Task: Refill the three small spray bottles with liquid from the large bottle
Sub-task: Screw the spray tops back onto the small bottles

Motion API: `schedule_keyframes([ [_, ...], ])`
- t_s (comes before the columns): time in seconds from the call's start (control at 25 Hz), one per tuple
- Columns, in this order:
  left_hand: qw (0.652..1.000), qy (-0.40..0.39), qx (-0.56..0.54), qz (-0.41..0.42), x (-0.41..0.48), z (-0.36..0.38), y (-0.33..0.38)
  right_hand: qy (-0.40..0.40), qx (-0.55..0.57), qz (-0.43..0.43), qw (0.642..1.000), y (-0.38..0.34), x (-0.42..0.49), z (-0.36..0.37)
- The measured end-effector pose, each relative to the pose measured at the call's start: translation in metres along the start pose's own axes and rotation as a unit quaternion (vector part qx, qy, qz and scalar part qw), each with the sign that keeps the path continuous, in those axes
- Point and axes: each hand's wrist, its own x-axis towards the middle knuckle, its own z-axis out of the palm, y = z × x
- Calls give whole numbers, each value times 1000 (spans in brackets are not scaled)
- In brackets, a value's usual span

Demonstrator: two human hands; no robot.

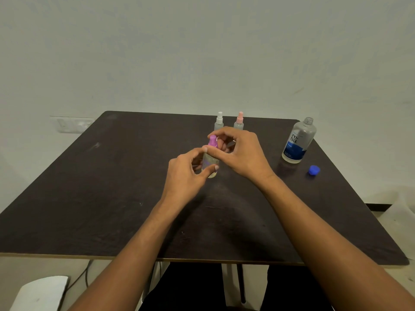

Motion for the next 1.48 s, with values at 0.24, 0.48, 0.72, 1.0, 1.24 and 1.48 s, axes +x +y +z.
schedule_keyframes([
  [0.24,1000,-7,-12,11,0,-1,0,-117,44,-12,992,0,7,-19],
  [0.48,1000,-6,-27,8,1,0,4,-86,35,-19,996,0,10,-19],
  [0.72,999,-14,-28,11,-1,-1,8,-28,-25,-23,999,-1,5,-6],
  [1.0,1000,-12,-25,1,0,-1,5,-149,110,-20,983,-2,12,-27],
  [1.24,999,-6,-27,17,-2,0,9,-24,8,-35,999,-2,4,-7],
  [1.48,1000,-3,-29,7,-3,-5,7,-59,62,-26,996,-6,5,-17],
])
